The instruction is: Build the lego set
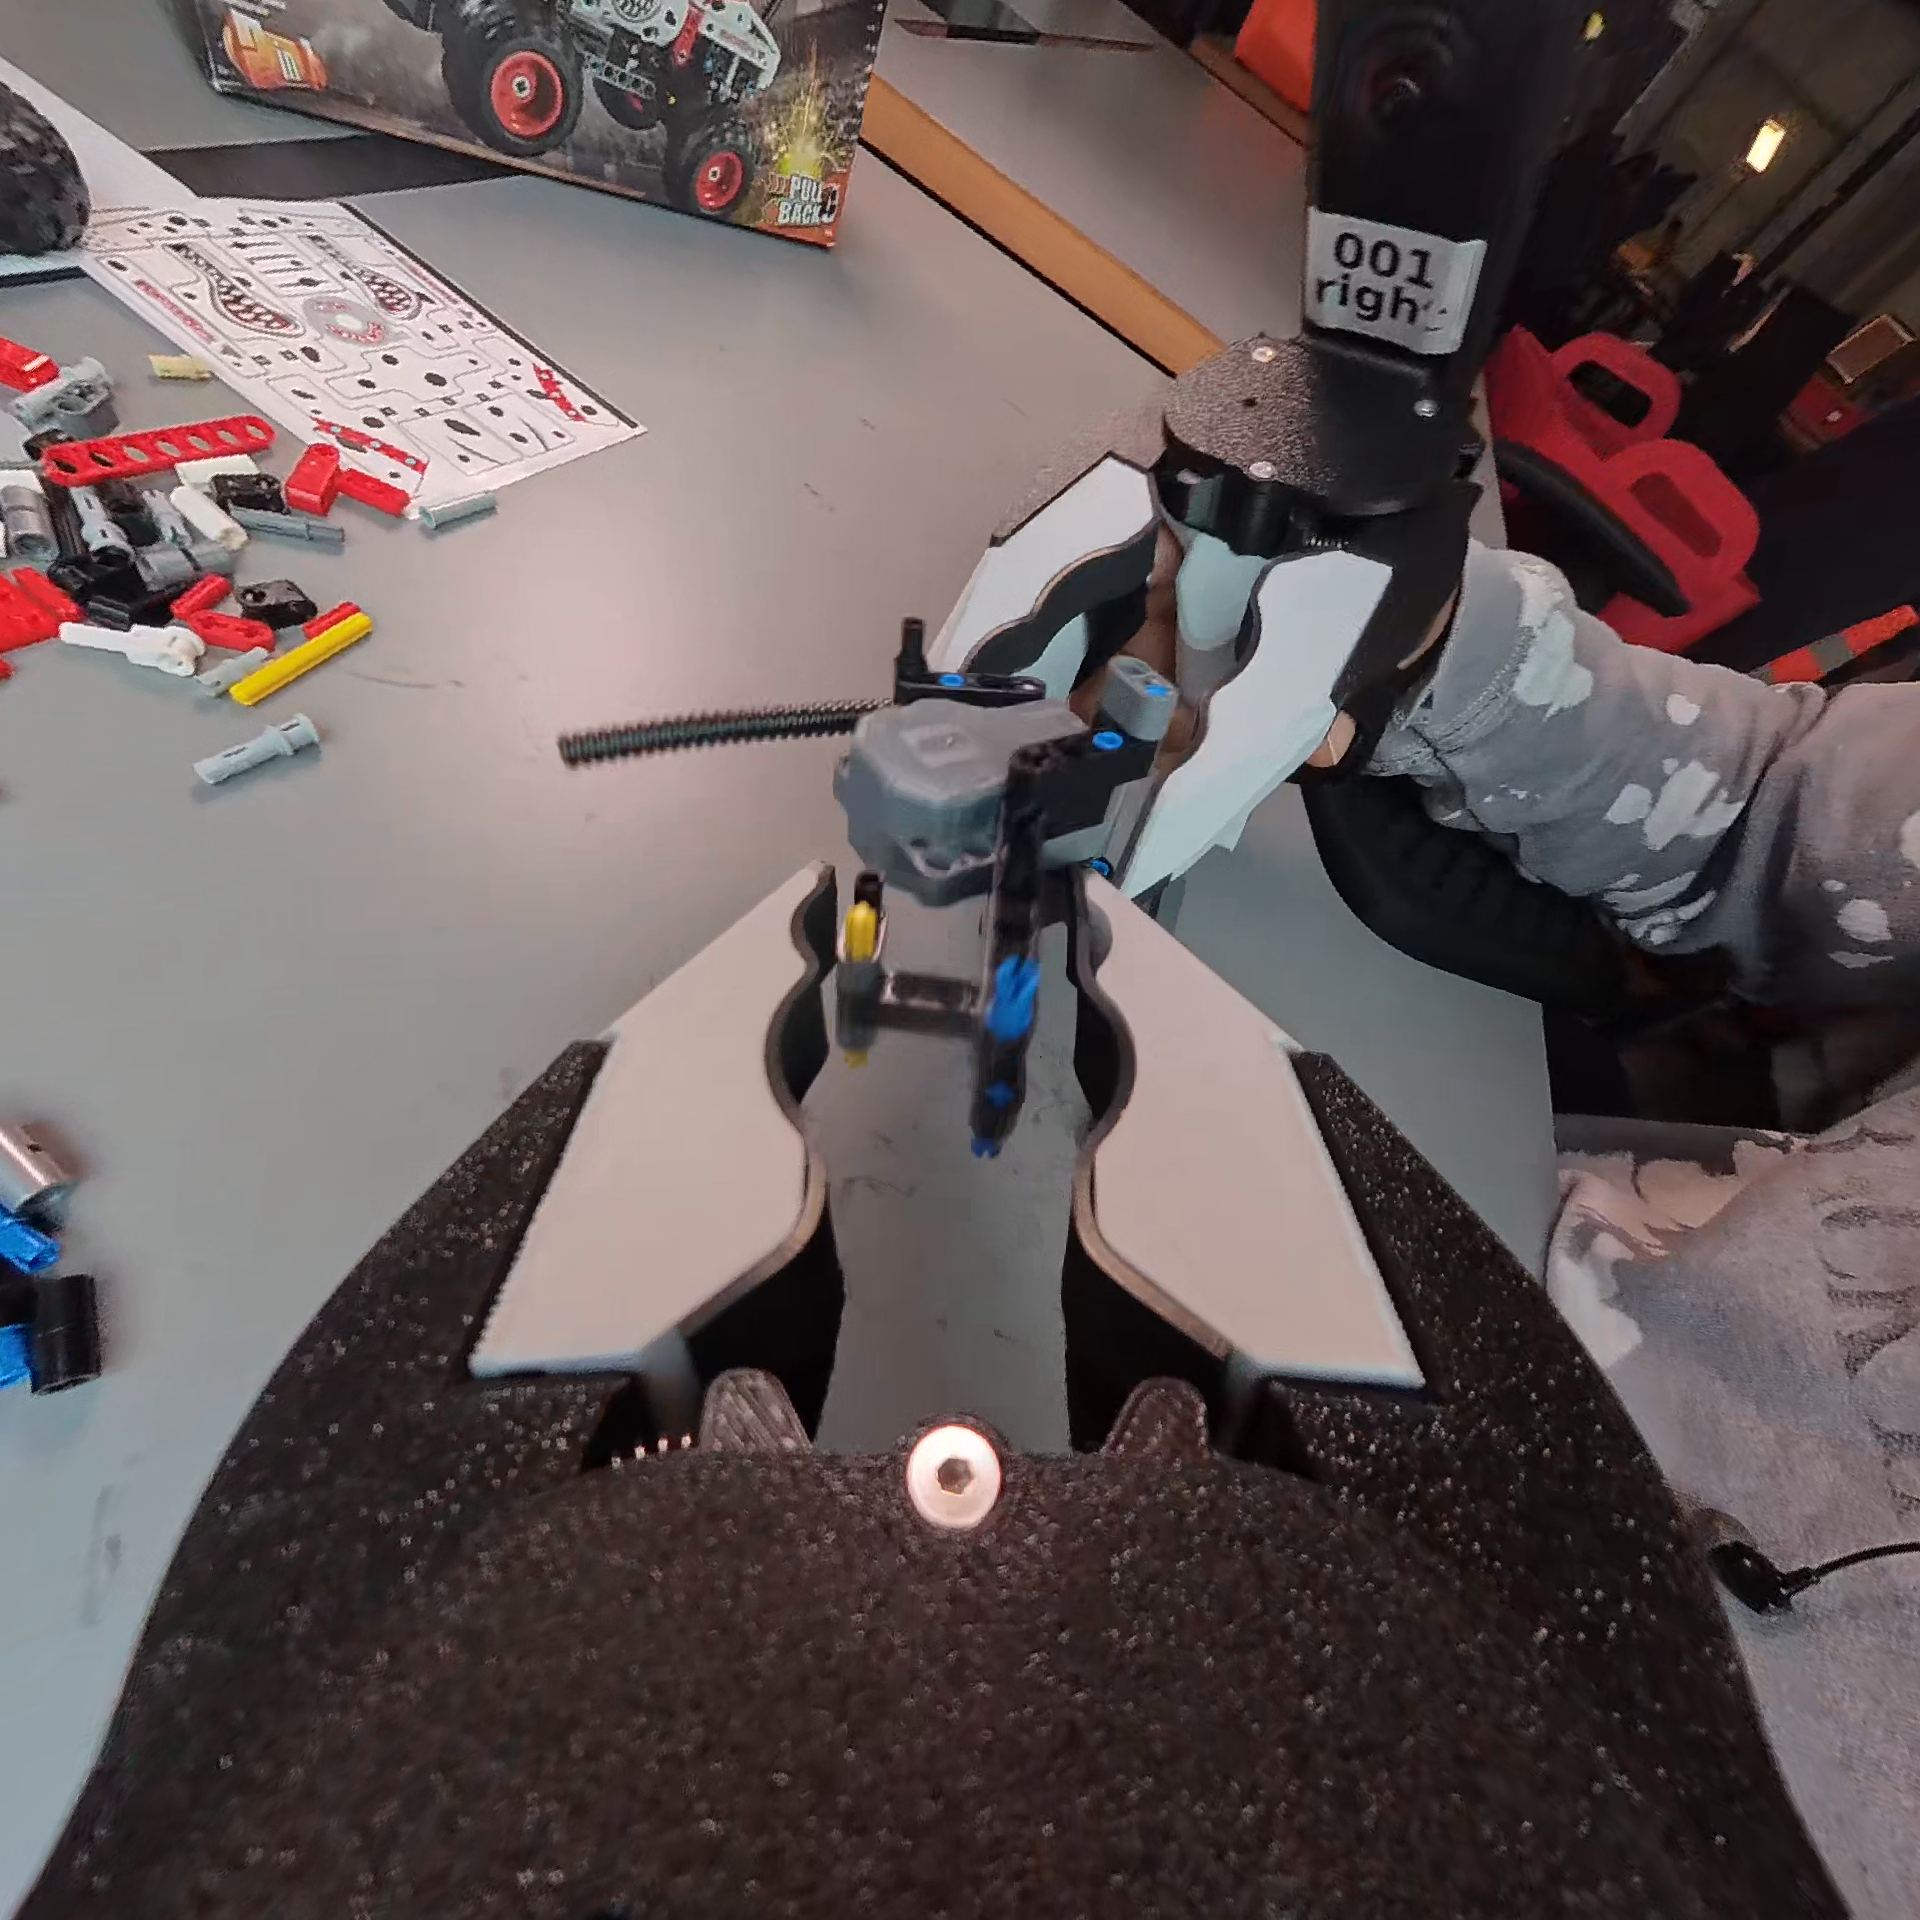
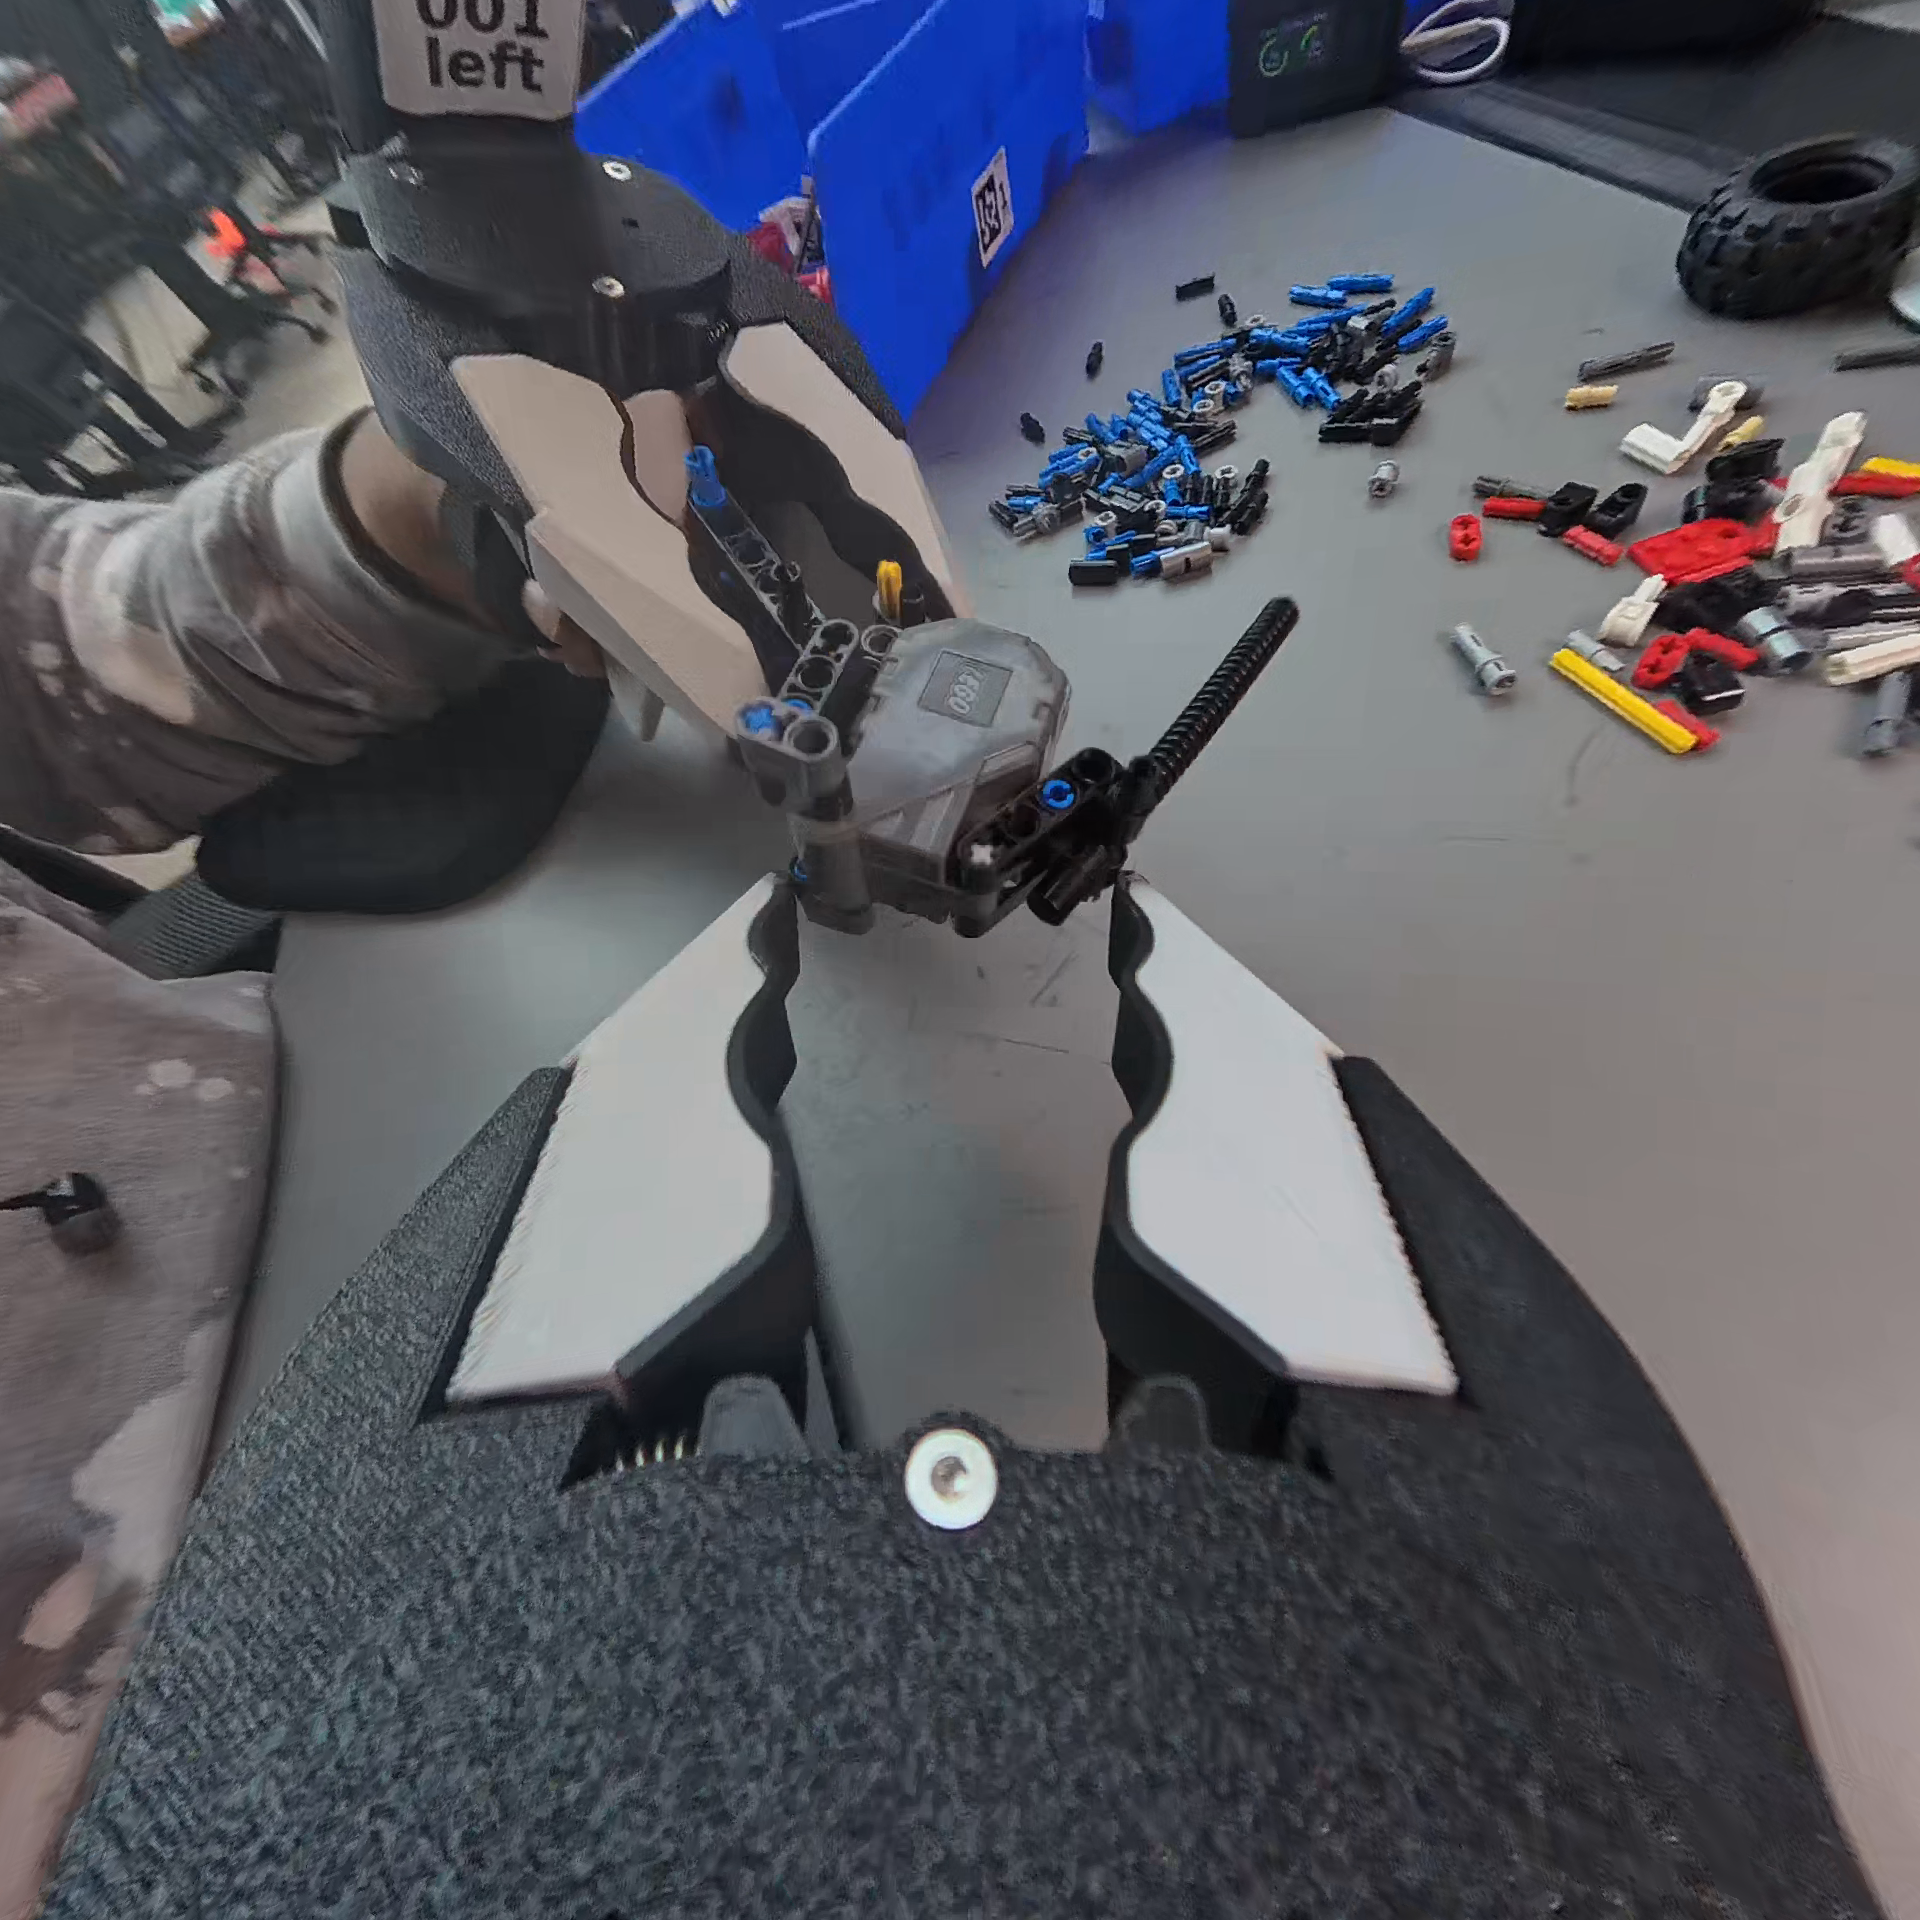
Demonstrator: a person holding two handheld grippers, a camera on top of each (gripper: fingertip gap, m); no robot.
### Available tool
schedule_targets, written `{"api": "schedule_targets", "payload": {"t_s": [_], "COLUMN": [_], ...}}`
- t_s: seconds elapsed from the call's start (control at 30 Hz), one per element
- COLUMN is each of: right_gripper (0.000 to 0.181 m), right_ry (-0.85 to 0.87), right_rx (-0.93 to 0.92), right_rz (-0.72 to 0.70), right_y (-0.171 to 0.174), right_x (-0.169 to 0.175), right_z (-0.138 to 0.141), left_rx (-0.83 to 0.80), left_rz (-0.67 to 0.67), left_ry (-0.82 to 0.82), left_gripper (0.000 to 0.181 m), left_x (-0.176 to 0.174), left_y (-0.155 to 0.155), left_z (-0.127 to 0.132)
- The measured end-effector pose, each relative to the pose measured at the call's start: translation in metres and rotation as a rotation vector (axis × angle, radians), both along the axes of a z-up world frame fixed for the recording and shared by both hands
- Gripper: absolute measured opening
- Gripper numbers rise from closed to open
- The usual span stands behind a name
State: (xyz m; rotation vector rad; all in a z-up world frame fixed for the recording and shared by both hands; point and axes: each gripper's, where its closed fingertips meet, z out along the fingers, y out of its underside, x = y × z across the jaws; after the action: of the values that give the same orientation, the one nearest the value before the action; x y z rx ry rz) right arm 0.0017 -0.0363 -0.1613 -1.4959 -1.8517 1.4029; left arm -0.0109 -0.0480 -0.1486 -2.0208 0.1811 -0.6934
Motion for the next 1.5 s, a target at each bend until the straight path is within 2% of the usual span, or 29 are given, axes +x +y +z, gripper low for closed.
{"api": "schedule_targets", "payload": {"t_s": [0.03,0.17,0.2,0.23,0.27,0.33,0.4,0.47,0.53,0.63,0.9,1.03,1.23,1.3,1.33,1.37,1.5], "right_gripper": [0.06,0.058,0.042,0.004,0.0,0.0,0.0,0.003,0.009,0.019,0.048,0.061,0.082,0.078,0.065,0.054,0.053], "right_ry": [0.0,0.001,-0.003,0.026,0.035,-0.027,-0.039,-0.011,0.051,0.121,0.045,0.011,-0.074,-0.101,-0.108,-0.097,-0.065], "right_rx": [-0.061,-0.283,-0.304,-0.333,-0.409,-0.465,-0.387,-0.377,-0.272,-0.02,0.618,0.791,0.883,0.911,0.859,0.802,0.695], "right_rz": [0.009,0.02,0.022,0.019,0.005,-0.03,-0.065,-0.042,-0.016,0.054,0.417,0.634,0.932,0.979,0.997,0.981,0.817], "right_y": [-0.001,0.0,0.0,0.002,0.004,0.01,0.018,0.016,0.014,0.006,-0.048,-0.063,-0.085,-0.088,-0.093,-0.097,-0.084], "right_x": [0.001,0.003,0.004,0.004,0.003,0.001,0.001,0.002,0.003,0.007,0.003,-0.018,-0.042,-0.044,-0.041,-0.041,-0.043], "right_z": [0.003,0.016,0.015,0.019,0.024,0.017,0.007,0.015,0.022,0.026,0.002,-0.01,-0.04,-0.056,-0.056,-0.053,-0.043], "left_rx": [0.008,0.069,0.086,0.095,0.093,0.061,0.04,0.039,0.052,0.07,0.11,0.146,0.154,0.156,0.158,0.16,0.151], "left_rz": [-0.01,-0.054,-0.068,-0.075,-0.076,-0.075,-0.067,-0.059,-0.043,-0.016,0.116,0.174,0.208,0.212,0.214,0.217,0.208], "left_ry": [-0.003,0.009,0.002,-0.004,-0.007,0.003,0.013,0.016,0.02,0.03,0.023,0.02,0.007,0.027,0.036,0.043,0.029], "left_gripper": [0.045,0.045,0.043,0.042,0.041,0.04,0.04,0.04,0.04,0.04,0.04,0.04,0.039,0.039,0.039,0.039,0.039], "left_x": [0.001,0.004,0.006,0.007,0.008,0.007,0.004,0.0,-0.006,-0.019,-0.065,-0.084,-0.098,-0.1,-0.101,-0.103,-0.105], "left_y": [-0.001,-0.004,-0.005,-0.006,-0.006,-0.005,-0.005,-0.005,-0.005,-0.006,-0.005,-0.01,-0.016,-0.018,-0.019,-0.02,-0.023], "left_z": [0.002,0.011,0.015,0.017,0.016,0.01,0.005,0.005,0.008,0.013,0.023,0.032,0.029,0.028,0.027,0.027,0.022]}}
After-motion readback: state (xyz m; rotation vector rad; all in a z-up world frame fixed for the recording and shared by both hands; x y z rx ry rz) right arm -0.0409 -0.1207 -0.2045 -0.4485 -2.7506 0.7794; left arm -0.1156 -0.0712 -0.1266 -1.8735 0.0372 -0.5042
